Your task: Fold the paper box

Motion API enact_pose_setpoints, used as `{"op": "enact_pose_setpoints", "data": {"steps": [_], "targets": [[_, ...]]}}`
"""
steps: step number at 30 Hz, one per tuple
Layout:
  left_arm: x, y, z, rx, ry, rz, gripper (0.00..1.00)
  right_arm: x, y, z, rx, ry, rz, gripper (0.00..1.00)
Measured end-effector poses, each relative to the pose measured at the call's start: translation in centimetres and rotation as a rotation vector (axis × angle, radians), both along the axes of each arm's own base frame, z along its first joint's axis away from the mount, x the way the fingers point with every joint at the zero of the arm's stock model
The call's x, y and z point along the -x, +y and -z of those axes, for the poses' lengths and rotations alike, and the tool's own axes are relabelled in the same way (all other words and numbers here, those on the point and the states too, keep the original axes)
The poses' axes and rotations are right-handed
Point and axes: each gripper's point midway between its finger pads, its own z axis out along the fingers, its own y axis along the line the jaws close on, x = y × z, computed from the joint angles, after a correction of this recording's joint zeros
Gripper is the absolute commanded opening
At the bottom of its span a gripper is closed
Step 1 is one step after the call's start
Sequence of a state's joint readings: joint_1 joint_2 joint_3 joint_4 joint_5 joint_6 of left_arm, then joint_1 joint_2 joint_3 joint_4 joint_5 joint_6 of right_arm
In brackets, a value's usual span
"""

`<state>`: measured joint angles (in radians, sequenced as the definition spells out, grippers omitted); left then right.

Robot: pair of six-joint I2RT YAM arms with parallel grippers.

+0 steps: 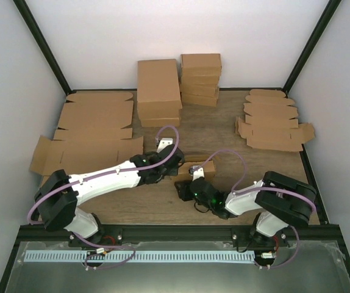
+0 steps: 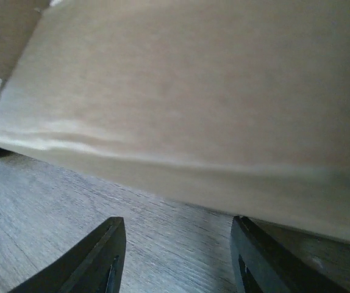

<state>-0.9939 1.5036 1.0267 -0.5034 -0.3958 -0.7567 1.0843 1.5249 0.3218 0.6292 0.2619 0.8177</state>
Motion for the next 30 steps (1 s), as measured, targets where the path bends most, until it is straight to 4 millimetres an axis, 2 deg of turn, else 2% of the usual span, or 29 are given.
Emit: {"op": "enact_pose_setpoints", "data": {"steps": [7, 13, 16, 22, 26, 30], "targets": [[-0.1, -0.1, 0.0, -0.003, -0.007, 0.008, 0.04, 0.1, 0.5, -0.7, -0.009, -0.014, -0.029, 0.60], [-0.4, -0.2, 0.1, -0.010, -0.018, 0.009, 0.04, 0.7, 0.7, -3.4, -0.070, -0.032, -0.063, 0.70], [-0.5, -0.3, 0.1, -0.011, -0.023, 0.009, 0.04, 1.6, 0.0, -3.8, -0.088, -0.016, -0.081, 0.73], [-0.6, -0.3, 0.1, -0.013, -0.026, 0.008, 0.04, 3.8, -2.2, -2.8, -0.045, 0.051, -0.120, 0.82], [-0.7, -0.3, 0.2, -0.016, -0.029, 0.007, 0.04, 4.8, -3.3, -3.3, -0.006, 0.075, -0.147, 0.86], [-0.7, -0.4, 0.2, -0.015, -0.032, 0.006, 0.04, 4.9, -4.3, -5.0, 0.055, 0.090, -0.159, 0.87]]}}
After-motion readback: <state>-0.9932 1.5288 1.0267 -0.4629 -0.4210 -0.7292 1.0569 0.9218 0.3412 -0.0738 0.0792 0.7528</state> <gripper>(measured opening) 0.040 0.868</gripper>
